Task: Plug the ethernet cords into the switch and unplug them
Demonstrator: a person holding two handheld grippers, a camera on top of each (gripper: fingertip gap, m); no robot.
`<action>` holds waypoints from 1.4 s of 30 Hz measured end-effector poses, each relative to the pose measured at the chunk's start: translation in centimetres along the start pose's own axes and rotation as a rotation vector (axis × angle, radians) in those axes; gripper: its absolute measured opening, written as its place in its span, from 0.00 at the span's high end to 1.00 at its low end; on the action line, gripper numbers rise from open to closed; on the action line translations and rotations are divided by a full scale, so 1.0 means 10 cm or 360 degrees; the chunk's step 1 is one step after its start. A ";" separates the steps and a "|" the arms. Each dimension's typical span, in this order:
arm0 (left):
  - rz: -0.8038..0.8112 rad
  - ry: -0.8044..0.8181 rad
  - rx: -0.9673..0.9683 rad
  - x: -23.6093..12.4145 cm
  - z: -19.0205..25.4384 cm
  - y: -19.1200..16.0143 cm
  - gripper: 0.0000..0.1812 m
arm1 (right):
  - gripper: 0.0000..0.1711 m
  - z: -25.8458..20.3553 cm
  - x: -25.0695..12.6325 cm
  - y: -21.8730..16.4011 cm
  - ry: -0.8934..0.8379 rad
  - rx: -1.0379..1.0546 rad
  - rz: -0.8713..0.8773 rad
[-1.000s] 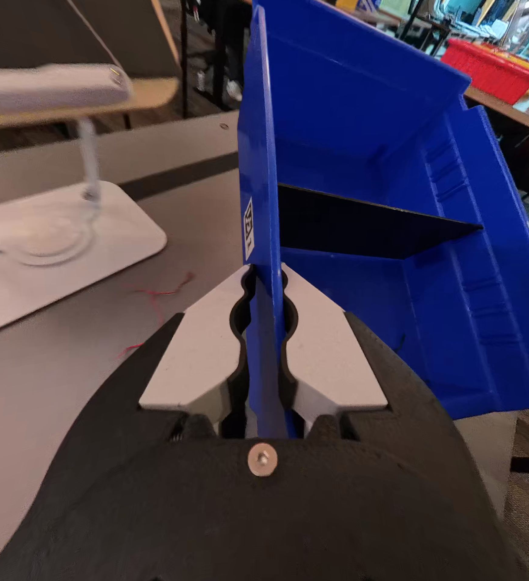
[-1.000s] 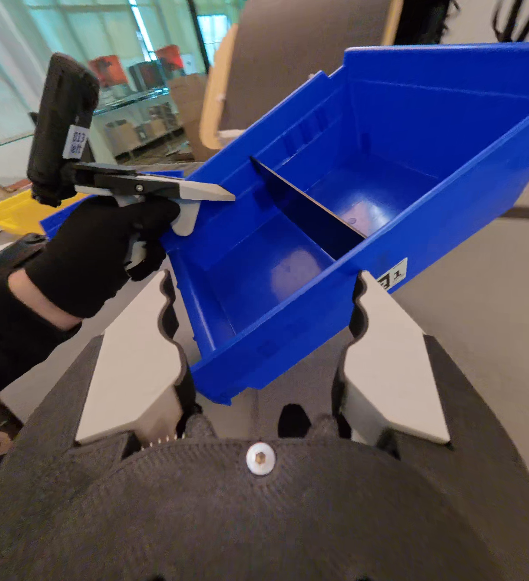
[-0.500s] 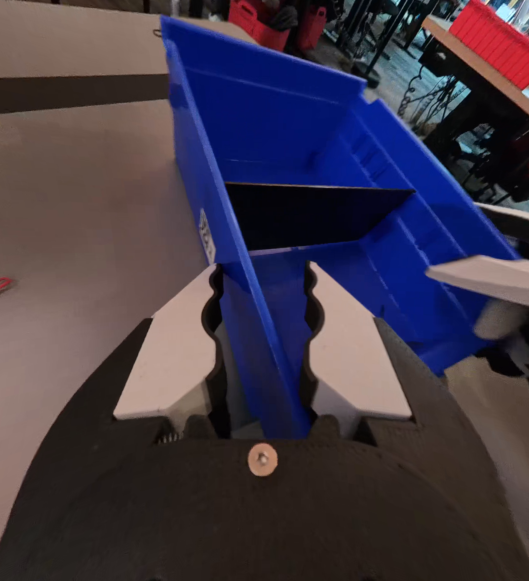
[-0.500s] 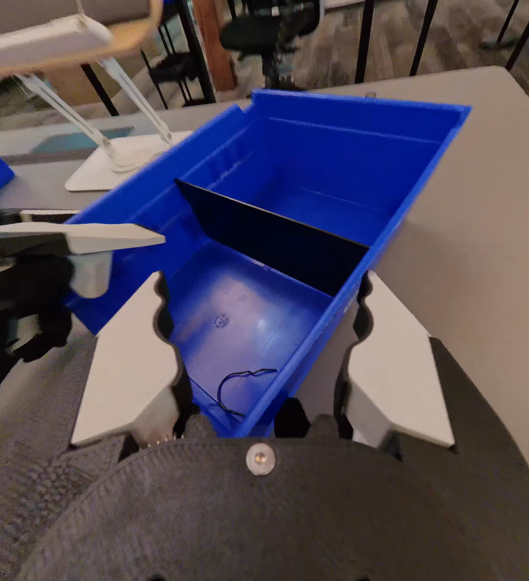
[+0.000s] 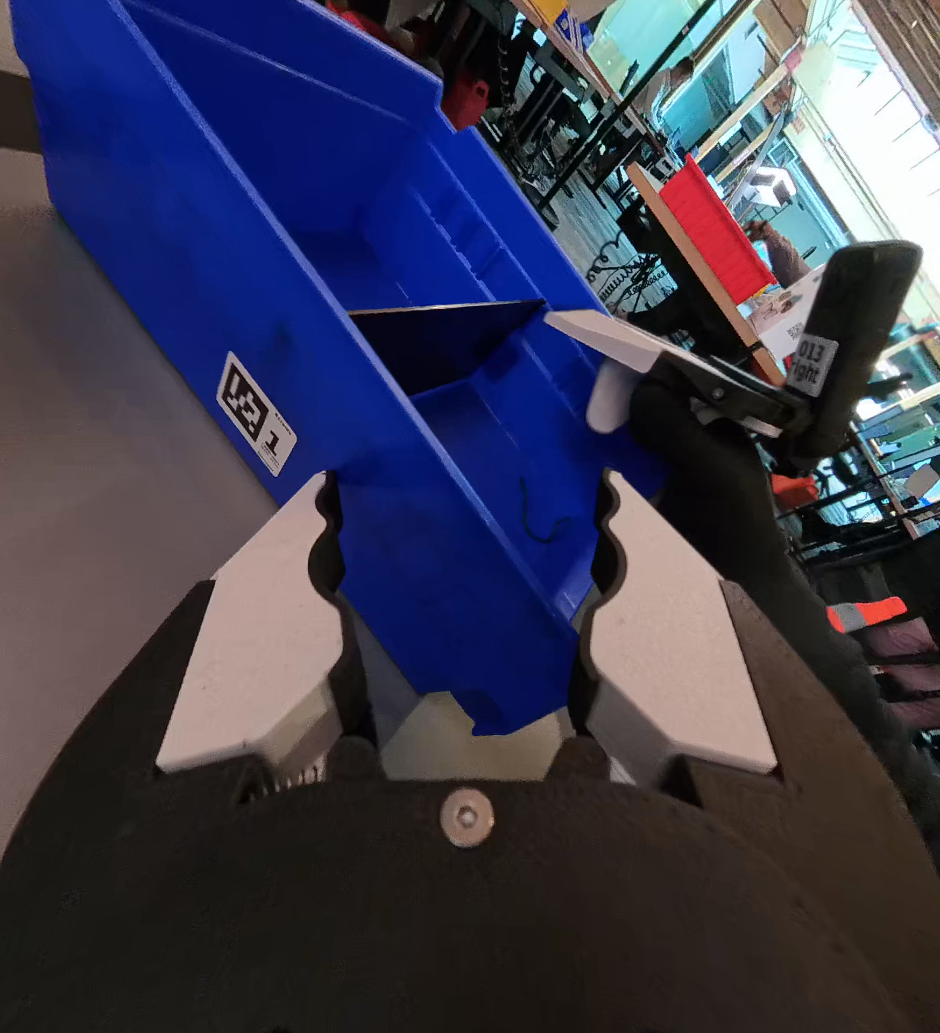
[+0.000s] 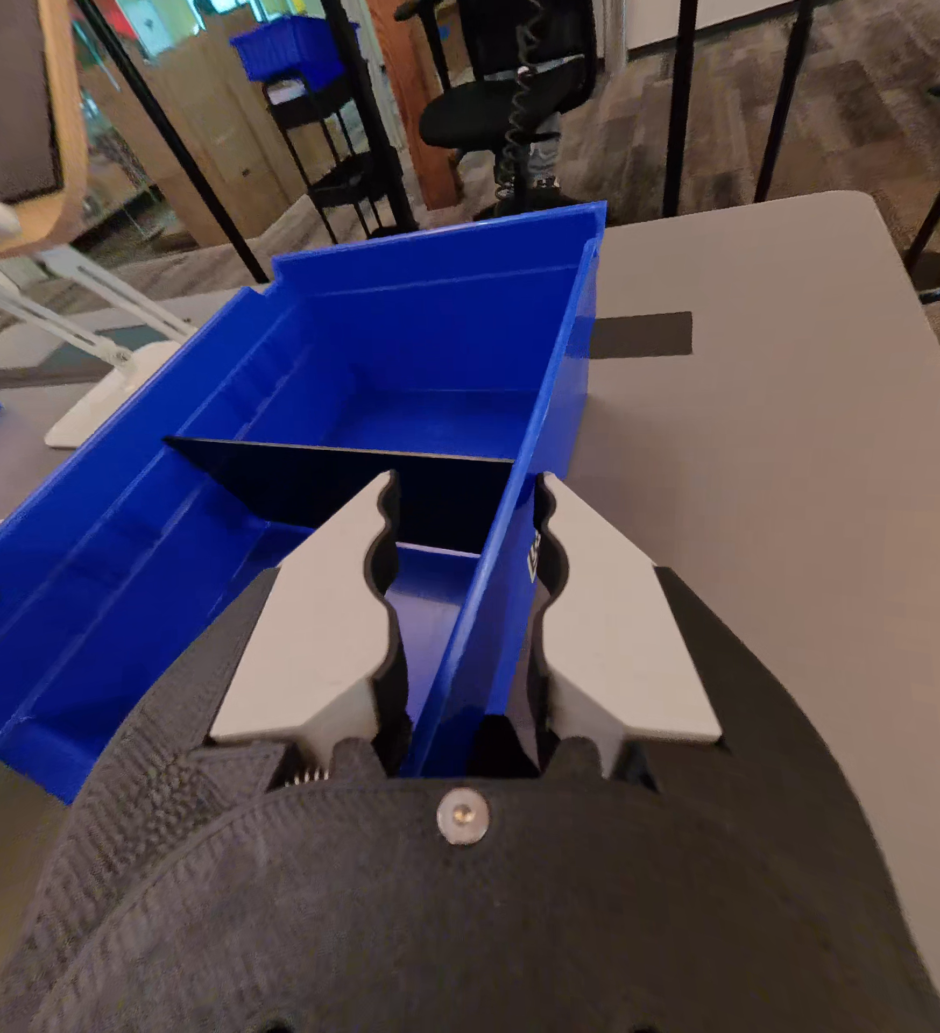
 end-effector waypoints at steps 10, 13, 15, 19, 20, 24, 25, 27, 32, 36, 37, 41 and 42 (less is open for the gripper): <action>0.0079 -0.0217 0.0027 -0.17 -0.09 0.18 0.50 | 0.45 0.21 -0.06 0.42 -0.0306 -0.0293 0.0173; 0.0044 -0.0200 0.0246 -0.49 0.09 0.11 0.50 | 0.42 -0.06 -0.37 0.59 -0.0495 -0.0584 0.0281; 0.0045 -0.0213 0.0348 -0.78 0.23 0.07 0.51 | 0.45 -0.44 -0.53 0.63 -0.0420 -0.0695 0.0291; -0.0076 -0.0125 0.0598 -1.37 0.34 -0.12 0.51 | 0.48 -1.43 -0.63 0.51 -0.0063 -0.0842 0.0261; -0.0106 -0.0076 0.0666 -1.54 0.32 -0.16 0.51 | 0.49 -1.68 -0.64 0.48 0.0012 -0.0902 0.0247; -0.0185 0.0176 0.0869 -2.25 0.13 -0.24 0.51 | 0.48 -2.67 -0.67 0.36 0.0394 -0.0964 0.0197; -0.0201 0.0241 0.0889 -2.43 0.06 -0.25 0.51 | 0.47 -2.88 -0.67 0.34 0.0476 -0.0956 0.0189; -0.0197 0.0341 0.0882 -2.78 -0.08 -0.26 0.51 | 0.47 -3.26 -0.67 0.31 0.0637 -0.0908 0.0174; -0.0235 0.0601 0.0890 -3.42 -0.51 -0.41 0.53 | 0.48 -4.00 -0.52 0.09 0.0902 -0.0696 -0.0015; -0.0217 0.0667 0.0908 -3.60 -0.64 -0.37 0.56 | 0.48 -4.37 -0.37 -0.18 0.0962 -0.0492 -0.0182; -0.0221 0.0696 0.0957 -3.63 -0.65 -0.34 0.57 | 0.48 -4.40 -0.31 -0.26 0.0924 -0.0473 -0.0207; -0.0140 0.0723 0.1012 -3.81 -0.70 -0.23 0.61 | 0.46 -4.36 -0.21 -0.58 0.0740 -0.0289 -0.0169; -0.0106 0.0742 0.1014 -3.87 -0.72 -0.17 0.61 | 0.46 -4.32 -0.21 -0.69 0.0705 -0.0253 -0.0160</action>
Point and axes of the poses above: each gripper's, where its closed fingertips meet, x out along the fingers, y out of its top, z = x × y across the jaws, the point moved 6 cm from there along -x, back along the fingers, and after that the axes turned 5 degrees about -y, right-handed, at the moved point
